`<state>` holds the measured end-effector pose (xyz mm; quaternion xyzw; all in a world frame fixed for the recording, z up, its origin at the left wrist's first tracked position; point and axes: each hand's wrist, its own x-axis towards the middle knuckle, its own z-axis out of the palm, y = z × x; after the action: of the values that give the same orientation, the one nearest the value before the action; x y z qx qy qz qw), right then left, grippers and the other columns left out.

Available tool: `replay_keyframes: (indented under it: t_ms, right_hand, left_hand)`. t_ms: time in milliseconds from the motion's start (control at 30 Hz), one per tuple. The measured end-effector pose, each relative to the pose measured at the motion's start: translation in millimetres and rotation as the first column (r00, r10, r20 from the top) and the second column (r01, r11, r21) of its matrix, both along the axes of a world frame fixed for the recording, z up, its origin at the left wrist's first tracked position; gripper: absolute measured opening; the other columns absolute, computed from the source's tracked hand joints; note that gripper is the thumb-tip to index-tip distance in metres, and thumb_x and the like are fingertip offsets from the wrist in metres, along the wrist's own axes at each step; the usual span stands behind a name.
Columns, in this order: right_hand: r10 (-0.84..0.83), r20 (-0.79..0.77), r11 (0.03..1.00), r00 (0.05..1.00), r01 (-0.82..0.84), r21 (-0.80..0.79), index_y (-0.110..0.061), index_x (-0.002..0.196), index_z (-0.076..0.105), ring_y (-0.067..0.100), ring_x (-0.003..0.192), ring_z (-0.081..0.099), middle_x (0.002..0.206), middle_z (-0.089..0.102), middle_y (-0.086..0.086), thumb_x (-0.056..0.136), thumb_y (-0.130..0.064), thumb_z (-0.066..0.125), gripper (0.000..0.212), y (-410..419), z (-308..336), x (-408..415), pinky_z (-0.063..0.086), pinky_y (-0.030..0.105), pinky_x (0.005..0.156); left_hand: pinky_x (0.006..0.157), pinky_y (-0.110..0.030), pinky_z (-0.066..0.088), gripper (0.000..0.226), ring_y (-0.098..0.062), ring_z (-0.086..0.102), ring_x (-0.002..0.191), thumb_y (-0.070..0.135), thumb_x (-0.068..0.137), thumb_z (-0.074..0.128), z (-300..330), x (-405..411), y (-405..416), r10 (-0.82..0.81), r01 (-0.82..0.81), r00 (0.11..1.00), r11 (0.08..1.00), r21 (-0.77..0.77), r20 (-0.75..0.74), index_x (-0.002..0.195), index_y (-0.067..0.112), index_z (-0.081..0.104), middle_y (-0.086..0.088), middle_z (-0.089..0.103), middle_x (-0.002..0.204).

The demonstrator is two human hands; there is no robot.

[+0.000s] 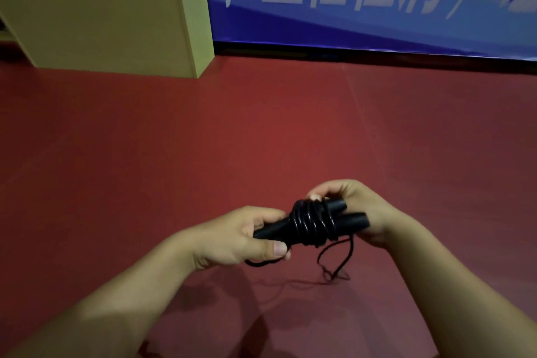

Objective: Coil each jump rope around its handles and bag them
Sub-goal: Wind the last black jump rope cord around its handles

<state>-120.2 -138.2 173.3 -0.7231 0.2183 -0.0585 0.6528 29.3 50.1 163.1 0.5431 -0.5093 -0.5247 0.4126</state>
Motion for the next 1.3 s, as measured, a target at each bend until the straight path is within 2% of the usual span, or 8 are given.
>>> replay_keyframes:
  t_ms: [100,200,300,400,567,767,1067,1300]
  right_hand:
    - [-0.013,-0.01,0.999,1.0,0.012,-0.043,-0.011,0.079,0.069,0.015,0.064,0.057,0.068,0.065,0.003,0.082,-0.001,0.062,0.013,10,-3,6,0.044,0.028,0.06]
    - [-0.078,-0.037,0.997,0.996,0.078,0.0,-0.01,0.082,0.066,0.012,0.057,0.054,0.066,0.065,-0.002,0.095,-0.009,0.057,0.016,21,-7,16,0.04,0.024,0.055]
    - [-0.071,-0.108,0.997,0.992,0.073,0.015,-0.011,0.088,0.067,0.01,0.057,0.053,0.073,0.066,0.001,0.099,-0.018,0.054,0.019,30,-8,21,0.042,0.026,0.059]
    - [-0.045,-0.196,0.999,0.98,0.039,-0.035,-0.014,0.102,0.067,0.009,0.06,0.053,0.078,0.065,-0.002,0.098,-0.022,0.056,0.014,36,-9,21,0.046,0.023,0.061]
    - [-0.021,-0.209,0.994,0.978,-0.002,-0.109,-0.02,0.102,0.068,0.008,0.064,0.051,0.077,0.066,-0.005,0.097,-0.025,0.058,0.012,40,-5,18,0.044,0.022,0.061]
    - [0.011,-0.265,0.977,0.964,-0.067,-0.204,-0.011,0.093,0.068,0.009,0.062,0.053,0.074,0.065,-0.003,0.094,-0.027,0.059,0.018,47,-5,19,0.044,0.025,0.062]
    - [-0.009,-0.279,0.968,0.96,-0.062,-0.241,-0.01,0.084,0.063,0.015,0.064,0.053,0.072,0.063,0.001,0.09,-0.04,0.06,0.031,51,-9,19,0.046,0.034,0.065]
    - [-0.03,-0.241,0.969,0.97,-0.03,-0.243,-0.013,0.077,0.061,0.013,0.054,0.044,0.067,0.055,0.002,0.092,-0.037,0.061,0.028,49,-3,17,0.035,0.025,0.051]
  left_hand:
    - [0.075,-0.027,0.05,0.048,-0.018,0.057,0.082,0.035,0.082,0.074,0,1,0,0.108,-0.114,0.985,0.993,-0.035,-0.133,0.118,0.005,0.061,0.001,0.065,0.088]
    - [0.078,-0.033,0.052,0.034,-0.013,0.058,0.076,0.024,0.086,0.07,-3,-1,-4,0.328,-0.336,0.92,0.942,0.0,-0.215,0.115,0.007,0.061,0.002,0.064,0.082]
    - [0.071,-0.032,0.049,0.002,-0.009,0.056,0.067,0.012,0.097,0.059,-9,1,-7,0.54,-0.541,0.837,0.841,0.01,-0.084,0.096,0.013,0.061,0.004,0.063,0.074]
    - [0.068,-0.029,0.046,0.004,-0.006,0.057,0.062,0.013,0.096,0.059,-17,7,-9,0.644,-0.646,0.761,0.763,0.002,0.075,0.094,0.016,0.059,0.008,0.064,0.07]
    - [0.07,-0.034,0.045,0.006,-0.014,0.057,0.067,0.012,0.094,0.061,-28,19,-13,0.784,-0.787,0.609,0.616,-0.028,0.115,0.091,0.017,0.06,0.003,0.065,0.073]
    - [0.072,-0.031,0.044,0.008,-0.017,0.057,0.077,0.019,0.092,0.065,-41,25,-15,0.74,-0.768,0.616,0.641,-0.005,0.27,0.096,0.021,0.059,-0.003,0.063,0.085]
    - [0.067,-0.03,0.046,0.007,-0.018,0.06,0.073,0.024,0.091,0.066,-52,31,-21,0.687,-0.773,0.568,0.634,0.008,0.453,0.096,0.022,0.062,-0.001,0.066,0.082]
    - [0.06,-0.026,0.042,0.007,-0.011,0.058,0.068,0.032,0.088,0.068,-53,30,-18,0.581,-0.707,0.539,0.705,-0.046,0.61,0.091,0.03,0.062,0.007,0.064,0.076]
